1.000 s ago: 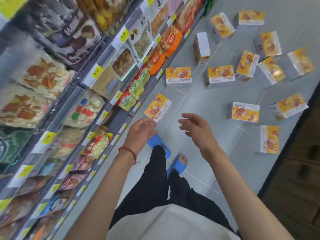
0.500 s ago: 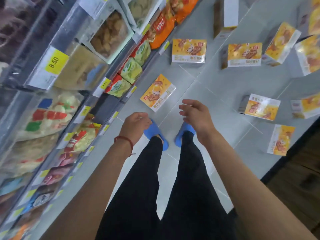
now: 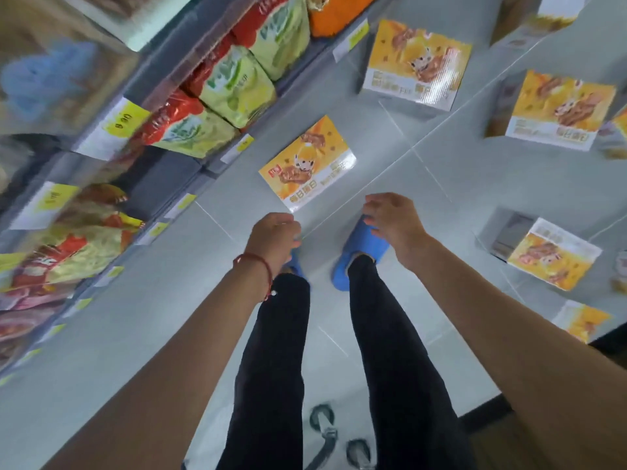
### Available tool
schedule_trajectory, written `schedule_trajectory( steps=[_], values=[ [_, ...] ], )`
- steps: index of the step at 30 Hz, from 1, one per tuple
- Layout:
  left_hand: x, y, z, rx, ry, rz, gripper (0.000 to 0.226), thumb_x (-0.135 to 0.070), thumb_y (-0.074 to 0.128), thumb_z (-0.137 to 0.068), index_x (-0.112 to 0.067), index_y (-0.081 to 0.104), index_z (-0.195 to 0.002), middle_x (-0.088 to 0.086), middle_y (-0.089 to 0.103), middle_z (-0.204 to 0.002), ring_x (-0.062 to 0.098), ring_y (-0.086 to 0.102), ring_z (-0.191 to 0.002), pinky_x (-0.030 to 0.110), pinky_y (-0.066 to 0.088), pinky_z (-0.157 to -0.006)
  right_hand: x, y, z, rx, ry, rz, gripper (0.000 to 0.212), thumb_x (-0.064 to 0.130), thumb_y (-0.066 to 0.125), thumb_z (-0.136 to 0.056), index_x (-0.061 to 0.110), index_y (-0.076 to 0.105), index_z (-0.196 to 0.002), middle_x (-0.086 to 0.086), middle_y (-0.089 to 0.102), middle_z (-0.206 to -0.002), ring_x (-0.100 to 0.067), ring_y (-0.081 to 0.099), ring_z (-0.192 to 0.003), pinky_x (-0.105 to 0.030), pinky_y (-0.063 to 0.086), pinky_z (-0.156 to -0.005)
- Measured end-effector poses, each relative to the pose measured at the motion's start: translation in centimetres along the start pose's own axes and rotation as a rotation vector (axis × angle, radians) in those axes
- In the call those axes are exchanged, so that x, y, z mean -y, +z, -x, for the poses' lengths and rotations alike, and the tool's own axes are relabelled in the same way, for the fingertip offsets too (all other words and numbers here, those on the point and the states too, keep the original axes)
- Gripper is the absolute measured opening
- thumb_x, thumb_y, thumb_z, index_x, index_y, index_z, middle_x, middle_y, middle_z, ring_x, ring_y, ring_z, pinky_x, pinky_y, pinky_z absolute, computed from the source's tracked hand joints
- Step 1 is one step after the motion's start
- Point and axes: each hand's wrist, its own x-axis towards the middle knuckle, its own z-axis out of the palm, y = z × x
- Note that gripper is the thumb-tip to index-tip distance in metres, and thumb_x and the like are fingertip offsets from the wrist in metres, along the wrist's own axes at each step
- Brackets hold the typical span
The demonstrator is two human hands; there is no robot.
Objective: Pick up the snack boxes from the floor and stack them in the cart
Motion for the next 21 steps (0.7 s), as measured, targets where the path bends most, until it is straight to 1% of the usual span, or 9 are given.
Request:
schedule_trajectory(
  steps=[2,4,7,9,11,13,18,20,21],
  values=[
    [-0.2,0.8,-3.3,-0.001,-0.023,0.01,0.039,-0.018,0.069,-0.081,-0.017,0.06,-0.119,0.002,0.062,-0.088,0.019,0.062,-0.083,0.03,0.049,-0.072,-0.1,0.2,-3.0,0.011,-0.022,0.04,0.014,0.011,0.059,-0.098,0.021,0.063,-0.107,-0.005,0.064,-0.109,-0.021,0.06,-0.102,-0.044,0.051,-0.104],
    [0.0,1.4,-7.4,-0.002,-0.035,0.041,0.061,-0.026,0.062,-0.063,-0.015,0.061,-0.123,0.004,0.064,-0.086,0.023,0.062,-0.082,0.032,0.049,-0.078,-0.3,0.6,-6.1,-0.003,-0.018,0.058,0.009,0.02,0.066,-0.088,0.014,0.067,-0.095,-0.002,0.061,-0.093,-0.02,0.056,-0.088,-0.042,0.052,-0.084],
    [1.1,2.6,-14.4,-0.073,-0.062,0.023,0.059,-0.039,0.061,-0.06,-0.019,0.062,-0.115,0.016,0.068,-0.118,0.033,0.065,-0.109,0.047,0.052,-0.099,-0.8,1.7,-11.1,-0.057,-0.018,0.138,0.022,0.028,0.066,-0.084,0.008,0.07,-0.093,-0.004,0.059,-0.077,-0.024,0.05,-0.069,-0.034,0.042,-0.062],
    [0.5,3.2,-17.1,-0.106,-0.068,0.056,0.055,-0.039,0.066,-0.067,-0.009,0.062,-0.113,0.023,0.063,-0.119,0.038,0.06,-0.115,0.049,0.05,-0.101,-1.3,2.6,-14.8,-0.087,-0.056,0.221,0.031,0.024,0.065,-0.093,0.008,0.069,-0.118,-0.011,0.071,-0.105,-0.033,0.064,-0.092,-0.038,0.05,-0.075],
    [0.2,3.3,-20.1,-0.171,-0.105,0.152,0.062,-0.041,0.071,-0.072,-0.007,0.058,-0.122,0.021,0.06,-0.122,0.036,0.058,-0.115,0.048,0.047,-0.103,-1.7,3.4,-18.6,-0.111,-0.118,0.298,0.038,0.029,0.065,-0.096,0.014,0.065,-0.131,-0.004,0.066,-0.131,-0.025,0.062,-0.119,-0.029,0.045,-0.092],
    [0.3,2.9,-23.5,-0.234,-0.15,0.246,0.088,-0.048,0.075,-0.066,-0.009,0.047,-0.14,0.013,0.051,-0.138,0.029,0.053,-0.119,0.051,0.043,-0.11,-1.8,4.4,-22.0,-0.137,-0.191,0.334,0.041,0.034,0.065,-0.096,0.018,0.063,-0.134,-0.001,0.062,-0.135,-0.022,0.058,-0.126,-0.03,0.043,-0.101],
    [1.6,2.0,-31.3,-0.282,-0.101,0.409,0.127,-0.085,0.06,-0.045,-0.025,0.034,-0.153,-0.001,0.035,-0.158,0.026,0.039,-0.142,0.053,0.031,-0.117,-1.2,6.4,-28.1,-0.1,-0.311,0.354,0.057,0.048,0.06,-0.097,0.022,0.052,-0.147,-0.001,0.056,-0.144,-0.021,0.053,-0.132,-0.04,0.041,-0.114],
    [1.8,2.0,-32.8,-0.255,-0.066,0.486,0.128,-0.09,0.058,-0.044,-0.034,0.029,-0.156,-0.006,0.032,-0.162,0.021,0.034,-0.148,0.053,0.026,-0.119,-0.8,7.0,-29.4,-0.039,-0.28,0.33,0.064,0.054,0.058,-0.097,0.027,0.046,-0.153,0.0,0.054,-0.149,-0.022,0.053,-0.134,-0.043,0.04,-0.115],
    [1.5,2.1,-32.9,-0.251,-0.051,0.532,0.116,-0.088,0.058,-0.056,-0.036,0.03,-0.156,-0.007,0.033,-0.162,0.021,0.033,-0.148,0.054,0.024,-0.12,-0.6,7.3,-29.7,-0.009,-0.256,0.318,0.067,0.058,0.058,-0.096,0.029,0.043,-0.155,0.0,0.053,-0.15,-0.023,0.052,-0.134,-0.043,0.039,-0.116]
  ],
)
